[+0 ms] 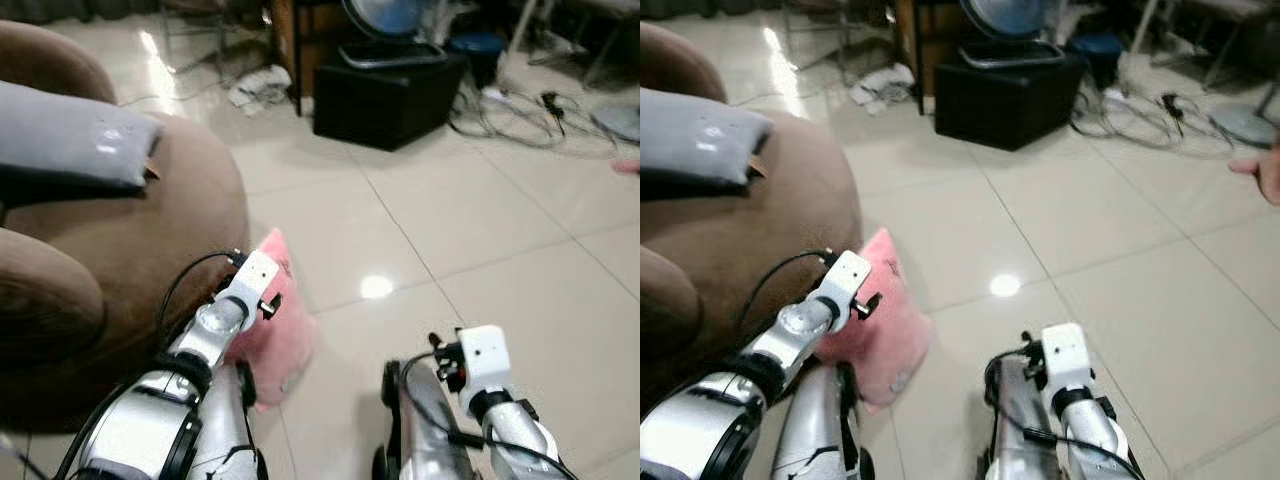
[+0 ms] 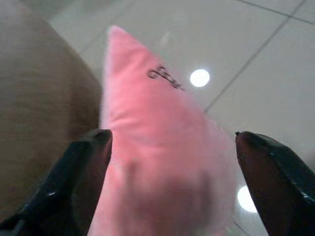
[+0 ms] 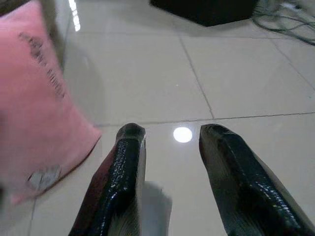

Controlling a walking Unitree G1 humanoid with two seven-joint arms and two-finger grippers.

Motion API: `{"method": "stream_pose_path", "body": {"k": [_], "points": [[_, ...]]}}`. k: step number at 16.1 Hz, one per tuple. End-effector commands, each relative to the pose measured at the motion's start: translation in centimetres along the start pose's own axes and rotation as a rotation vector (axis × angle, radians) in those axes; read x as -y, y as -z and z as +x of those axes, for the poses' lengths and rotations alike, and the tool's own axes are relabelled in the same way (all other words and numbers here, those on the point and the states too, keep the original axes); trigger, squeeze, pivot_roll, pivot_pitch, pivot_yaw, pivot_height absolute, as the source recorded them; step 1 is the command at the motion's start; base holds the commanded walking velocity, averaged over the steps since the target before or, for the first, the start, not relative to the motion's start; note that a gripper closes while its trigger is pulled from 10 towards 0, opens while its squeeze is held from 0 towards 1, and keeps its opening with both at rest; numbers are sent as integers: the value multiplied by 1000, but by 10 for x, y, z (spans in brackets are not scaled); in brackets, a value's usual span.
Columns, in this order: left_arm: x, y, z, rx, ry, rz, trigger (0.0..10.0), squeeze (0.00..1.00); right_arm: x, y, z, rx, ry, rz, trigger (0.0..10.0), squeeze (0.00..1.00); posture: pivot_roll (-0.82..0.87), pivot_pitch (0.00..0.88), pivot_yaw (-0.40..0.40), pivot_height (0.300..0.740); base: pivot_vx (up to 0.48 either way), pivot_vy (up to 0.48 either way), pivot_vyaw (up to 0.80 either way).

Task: Move the pillow to the sofa from floor

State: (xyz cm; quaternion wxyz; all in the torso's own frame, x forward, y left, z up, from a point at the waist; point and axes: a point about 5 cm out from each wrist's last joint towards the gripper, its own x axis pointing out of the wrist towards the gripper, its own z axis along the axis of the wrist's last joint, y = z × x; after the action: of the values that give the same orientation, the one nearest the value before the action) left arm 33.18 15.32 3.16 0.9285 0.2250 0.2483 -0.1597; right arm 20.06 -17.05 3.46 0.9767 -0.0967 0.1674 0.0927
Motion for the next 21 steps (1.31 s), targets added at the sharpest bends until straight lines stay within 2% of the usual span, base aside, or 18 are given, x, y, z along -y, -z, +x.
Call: {"method": "stream_pose_path", "body": {"k": [1, 2, 5, 6, 9, 12, 13, 14, 15, 19, 20, 21], "points": [[-1, -6, 2, -7, -13, 16, 10000, 1000, -6, -7, -3, 18, -51, -28, 10000, 0, -115, 150, 6, 520, 0, 0, 0], [-2, -9, 2, -9, -16, 30, 10000, 1000, -8, -11, -6, 30, -75, -41, 10000, 0, -130, 165, 9, 520, 0, 0, 0], [-16, -7, 1, -25, -113, 65, 10000, 1000, -12, -28, -17, 101, -135, -75, 10000, 0, -171, 208, 1, 520, 0, 0, 0], [-24, -4, -1, -36, -159, 79, 10000, 1000, -15, -38, -21, 141, -196, -95, 10000, 0, -178, 228, -11, 520, 0, 0, 0], [-39, 4, -6, -70, -210, 120, 10000, 1000, -27, -53, -32, 172, -361, -107, 10000, 0, -186, 263, -38, 520, 0, 0, 0], [-51, 10, -10, -97, -244, 175, 10000, 1000, -30, -67, -32, 196, -442, -120, 10000, 0, -187, 288, -50, 520, 0, 0, 0], [-54, 12, -12, -107, -256, 195, 10000, 906, -30, -71, -33, 206, -455, -136, 10000, 0, -196, 302, -59, 520, 0, 0, 0], [-56, 14, -13, -114, -269, 228, 10000, 86, -31, -74, -33, 207, -473, -144, 10000, 0, -208, 304, -64, 520, 0, 0, 0], [-57, 16, -13, -121, -286, 237, 10000, 0, -32, -75, -36, 197, -502, -159, 10000, 0, -224, 305, -69, 520, 0, 0, 0], [-53, 16, -12, -117, -315, 233, 10000, 0, -32, -76, -48, 169, -526, -175, 10000, 0, -267, 314, -72, 520, 0, 0, 0], [-51, 15, -12, -115, -314, 223, 706, 0, -31, -75, -50, 156, -525, -178, 10000, 0, -273, 318, -66, 520, 0, 0, 0], [-50, 14, -11, -113, -313, 219, 0, 0, -31, -75, -51, 153, -521, -179, 10000, 0, -272, 318, -64, 520, 0, 0, 0]]}}
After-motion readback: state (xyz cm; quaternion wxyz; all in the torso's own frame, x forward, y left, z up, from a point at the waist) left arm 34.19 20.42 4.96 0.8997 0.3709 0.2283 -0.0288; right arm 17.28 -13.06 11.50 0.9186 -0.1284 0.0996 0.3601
